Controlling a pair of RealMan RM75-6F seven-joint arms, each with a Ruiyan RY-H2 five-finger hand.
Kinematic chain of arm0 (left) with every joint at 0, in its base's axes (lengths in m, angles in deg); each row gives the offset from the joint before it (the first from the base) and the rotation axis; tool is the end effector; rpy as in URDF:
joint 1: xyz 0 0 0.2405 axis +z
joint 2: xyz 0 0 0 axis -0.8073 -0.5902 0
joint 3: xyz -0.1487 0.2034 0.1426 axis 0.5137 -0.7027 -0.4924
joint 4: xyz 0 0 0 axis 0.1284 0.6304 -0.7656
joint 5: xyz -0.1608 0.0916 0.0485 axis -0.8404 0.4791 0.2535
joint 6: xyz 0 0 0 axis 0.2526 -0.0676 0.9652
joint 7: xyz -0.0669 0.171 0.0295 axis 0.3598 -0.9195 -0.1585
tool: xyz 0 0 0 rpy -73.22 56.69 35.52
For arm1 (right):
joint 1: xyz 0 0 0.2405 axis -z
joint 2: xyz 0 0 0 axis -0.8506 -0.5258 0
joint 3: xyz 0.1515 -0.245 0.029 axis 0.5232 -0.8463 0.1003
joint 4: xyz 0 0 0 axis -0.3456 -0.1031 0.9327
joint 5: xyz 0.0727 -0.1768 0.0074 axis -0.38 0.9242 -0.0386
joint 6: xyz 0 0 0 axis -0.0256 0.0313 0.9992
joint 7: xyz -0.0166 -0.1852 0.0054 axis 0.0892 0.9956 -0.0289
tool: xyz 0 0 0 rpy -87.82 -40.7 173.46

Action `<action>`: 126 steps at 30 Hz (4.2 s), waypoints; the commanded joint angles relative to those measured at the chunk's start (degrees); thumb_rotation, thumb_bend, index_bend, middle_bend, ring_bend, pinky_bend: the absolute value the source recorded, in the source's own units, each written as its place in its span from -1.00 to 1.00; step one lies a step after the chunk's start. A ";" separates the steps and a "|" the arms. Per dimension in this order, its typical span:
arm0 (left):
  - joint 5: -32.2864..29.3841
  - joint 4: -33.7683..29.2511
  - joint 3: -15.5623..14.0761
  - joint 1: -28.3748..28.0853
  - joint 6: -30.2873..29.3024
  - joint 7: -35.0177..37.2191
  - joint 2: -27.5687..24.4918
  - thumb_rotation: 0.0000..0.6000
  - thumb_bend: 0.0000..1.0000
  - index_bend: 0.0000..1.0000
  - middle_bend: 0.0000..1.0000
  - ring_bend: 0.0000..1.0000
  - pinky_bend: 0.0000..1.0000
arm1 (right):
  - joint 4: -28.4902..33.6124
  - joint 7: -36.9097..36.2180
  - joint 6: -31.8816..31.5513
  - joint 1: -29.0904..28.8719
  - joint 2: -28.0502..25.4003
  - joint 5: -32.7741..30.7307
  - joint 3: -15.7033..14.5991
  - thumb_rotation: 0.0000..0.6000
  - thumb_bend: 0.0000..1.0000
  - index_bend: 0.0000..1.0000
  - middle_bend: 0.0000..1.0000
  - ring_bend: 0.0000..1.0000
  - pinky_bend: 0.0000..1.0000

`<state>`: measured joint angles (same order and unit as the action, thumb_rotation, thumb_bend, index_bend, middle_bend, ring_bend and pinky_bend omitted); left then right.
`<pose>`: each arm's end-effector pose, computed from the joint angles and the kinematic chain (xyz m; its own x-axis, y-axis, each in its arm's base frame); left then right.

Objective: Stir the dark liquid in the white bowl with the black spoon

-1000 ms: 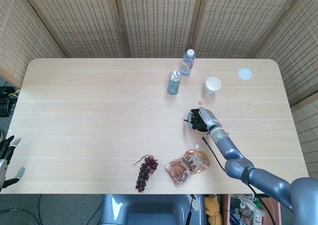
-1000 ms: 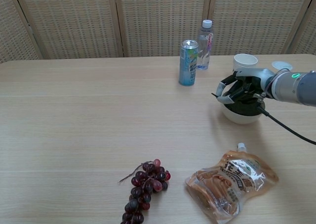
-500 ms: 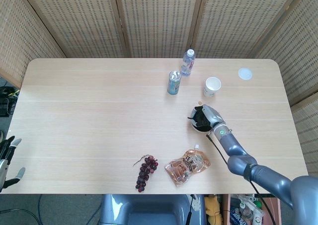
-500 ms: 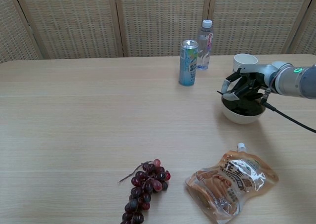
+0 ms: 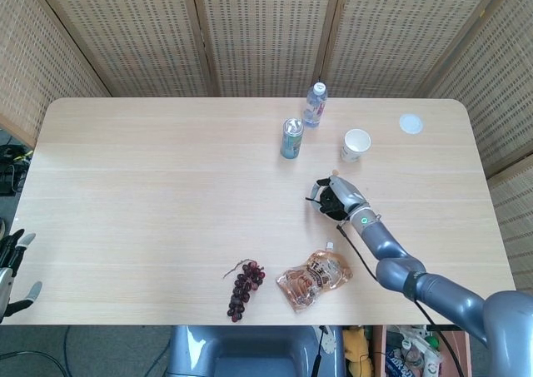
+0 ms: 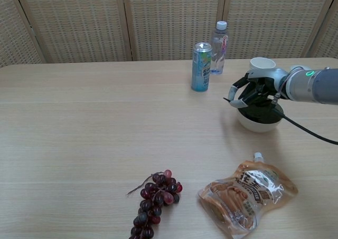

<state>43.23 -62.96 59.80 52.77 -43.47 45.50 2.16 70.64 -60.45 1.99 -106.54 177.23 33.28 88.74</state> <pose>-0.3723 0.1833 0.1838 0.4513 0.1627 0.8774 0.8810 0.0750 -0.4671 -0.2120 -0.4717 -0.0383 -0.1570 -0.5369 0.8289 -0.9874 0.1010 -0.1217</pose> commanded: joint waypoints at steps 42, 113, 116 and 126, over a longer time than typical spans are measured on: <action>0.39 -1.67 0.22 -0.54 0.04 -2.09 -0.41 1.00 -0.27 -1.00 -1.00 -1.00 -1.00 | -1.28 -1.83 0.79 0.79 -1.55 1.37 -1.00 1.00 0.56 0.41 0.95 1.00 1.00; -0.18 -2.78 -0.02 -0.29 -0.06 -3.54 -0.70 1.00 -0.27 -1.00 -1.00 -1.00 -1.00 | -6.75 -6.65 3.08 -0.86 0.06 6.47 0.29 1.00 0.56 0.42 0.96 1.00 1.00; -0.15 -2.79 -0.15 -0.16 -0.11 -3.54 -0.78 1.00 -0.27 -1.00 -1.00 -1.00 -1.00 | -6.28 -7.01 3.13 -0.86 0.26 6.95 0.27 1.00 0.56 0.42 0.96 1.00 1.00; 0.33 -2.65 -0.07 -0.46 0.02 -3.28 -0.72 1.00 -0.27 -1.00 -1.00 -1.00 -1.00 | -1.62 -7.87 1.33 2.33 -2.21 7.91 -1.02 1.00 0.56 0.42 0.96 1.00 1.00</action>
<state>43.54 -65.58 59.71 52.33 -43.48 42.23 1.43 68.55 -68.21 3.80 -104.67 175.43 41.04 87.92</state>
